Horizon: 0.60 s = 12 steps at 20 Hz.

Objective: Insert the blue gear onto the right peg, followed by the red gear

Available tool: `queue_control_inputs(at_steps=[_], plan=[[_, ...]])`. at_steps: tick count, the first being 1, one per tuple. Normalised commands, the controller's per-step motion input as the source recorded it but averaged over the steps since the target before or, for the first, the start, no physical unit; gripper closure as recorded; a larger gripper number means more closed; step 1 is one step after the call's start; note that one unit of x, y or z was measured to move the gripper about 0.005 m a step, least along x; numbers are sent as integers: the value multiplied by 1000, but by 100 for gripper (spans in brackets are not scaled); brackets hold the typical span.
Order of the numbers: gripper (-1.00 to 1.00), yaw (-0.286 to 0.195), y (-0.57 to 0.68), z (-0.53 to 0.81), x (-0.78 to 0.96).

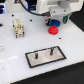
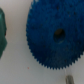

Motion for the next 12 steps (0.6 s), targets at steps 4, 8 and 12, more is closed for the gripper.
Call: queue_control_inputs(at_steps=[4, 8, 12], plan=[[100, 0, -72, -76, -233], [100, 0, -18, -199, -252], [100, 0, -5, -96, -155]])
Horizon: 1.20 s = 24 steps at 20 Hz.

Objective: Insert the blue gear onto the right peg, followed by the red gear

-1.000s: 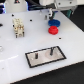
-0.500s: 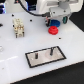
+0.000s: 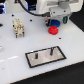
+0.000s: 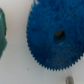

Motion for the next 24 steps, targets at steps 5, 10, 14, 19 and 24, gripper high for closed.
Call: queue_control_inputs(at_steps=[5, 10, 14, 19, 24], plan=[[100, 0, -12, -45, -173], [100, 0, -34, -36, -166], [100, 0, 1, 347, 123], [100, 0, -69, 578, 368], [100, 0, -205, 597, 590]])
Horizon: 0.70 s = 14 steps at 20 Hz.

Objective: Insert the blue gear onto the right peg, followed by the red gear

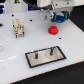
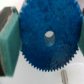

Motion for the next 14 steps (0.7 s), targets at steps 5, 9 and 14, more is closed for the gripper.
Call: queue_control_inputs(at_steps=[5, 9, 14], plan=[[100, 0, -259, 575, 680], [100, 0, -182, 539, 780], [100, 0, -164, 496, 811]])
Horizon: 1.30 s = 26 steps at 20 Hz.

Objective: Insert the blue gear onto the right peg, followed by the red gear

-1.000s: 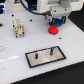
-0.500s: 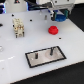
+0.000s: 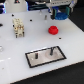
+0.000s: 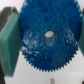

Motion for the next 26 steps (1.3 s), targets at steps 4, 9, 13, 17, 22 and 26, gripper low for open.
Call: queue_control_inputs(at_steps=[4, 9, 13, 17, 22, 26], plan=[[100, 0, -179, 453, 823], [100, 0, -187, 376, 837], [100, 0, -181, 343, 866], [100, 0, -246, 268, 836], [100, 0, -257, 195, 811], [100, 0, -275, 103, 772]])
